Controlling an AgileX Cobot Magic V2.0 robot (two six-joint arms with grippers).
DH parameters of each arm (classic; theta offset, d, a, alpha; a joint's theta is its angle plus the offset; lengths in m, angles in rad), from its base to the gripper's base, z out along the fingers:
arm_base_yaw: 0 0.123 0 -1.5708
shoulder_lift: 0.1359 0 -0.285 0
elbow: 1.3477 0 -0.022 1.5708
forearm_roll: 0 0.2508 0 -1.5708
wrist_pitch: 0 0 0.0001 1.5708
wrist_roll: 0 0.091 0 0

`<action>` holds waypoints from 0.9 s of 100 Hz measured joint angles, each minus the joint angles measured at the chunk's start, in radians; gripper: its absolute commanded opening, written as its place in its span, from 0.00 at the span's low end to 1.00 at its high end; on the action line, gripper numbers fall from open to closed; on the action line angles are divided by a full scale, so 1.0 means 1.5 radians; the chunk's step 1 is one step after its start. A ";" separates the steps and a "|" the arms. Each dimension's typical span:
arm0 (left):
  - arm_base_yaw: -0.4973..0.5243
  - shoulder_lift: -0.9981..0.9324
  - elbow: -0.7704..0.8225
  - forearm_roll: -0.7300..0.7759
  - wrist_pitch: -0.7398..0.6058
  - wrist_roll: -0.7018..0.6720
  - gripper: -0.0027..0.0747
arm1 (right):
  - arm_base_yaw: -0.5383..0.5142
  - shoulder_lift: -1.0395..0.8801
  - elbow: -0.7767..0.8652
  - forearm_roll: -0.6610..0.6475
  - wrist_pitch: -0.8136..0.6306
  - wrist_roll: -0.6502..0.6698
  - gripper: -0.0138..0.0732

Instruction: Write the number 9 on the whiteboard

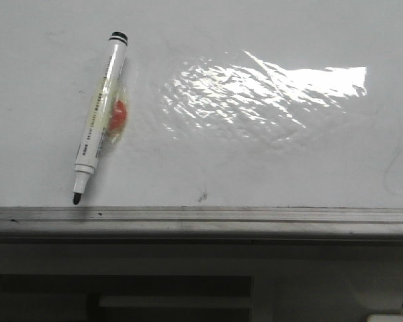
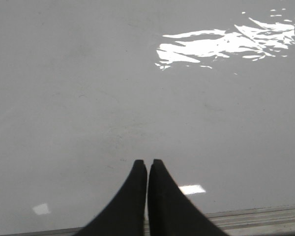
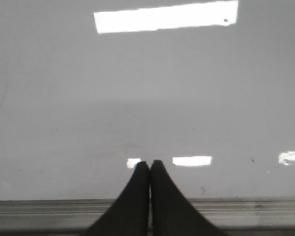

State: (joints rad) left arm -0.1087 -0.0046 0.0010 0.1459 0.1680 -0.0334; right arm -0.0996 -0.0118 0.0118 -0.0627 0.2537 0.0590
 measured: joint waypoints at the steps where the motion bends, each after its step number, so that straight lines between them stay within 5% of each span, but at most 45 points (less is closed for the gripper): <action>1: 0.000 0.000 0.000 0.000 0.000 0.000 0.01 | 0.000 0.000 0.000 0.000 -0.002 0.000 0.09; 33: 0.000 0.000 -0.001 -0.004 -0.095 -0.001 0.01 | 0.000 0.000 0.000 0.001 -0.102 0.000 0.09; 82: 0.000 0.143 -0.141 -0.015 -0.052 -0.017 0.01 | 0.000 0.073 -0.111 0.113 0.039 0.000 0.09; 90: 0.000 0.162 -0.143 -0.014 -0.054 -0.017 0.08 | 0.000 0.095 -0.113 0.115 0.042 0.000 0.09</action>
State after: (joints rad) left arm -0.1087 0.2381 -0.2135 0.1251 0.0874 -0.0588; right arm -0.0996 0.1302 -0.1572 0.1097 0.3172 0.0590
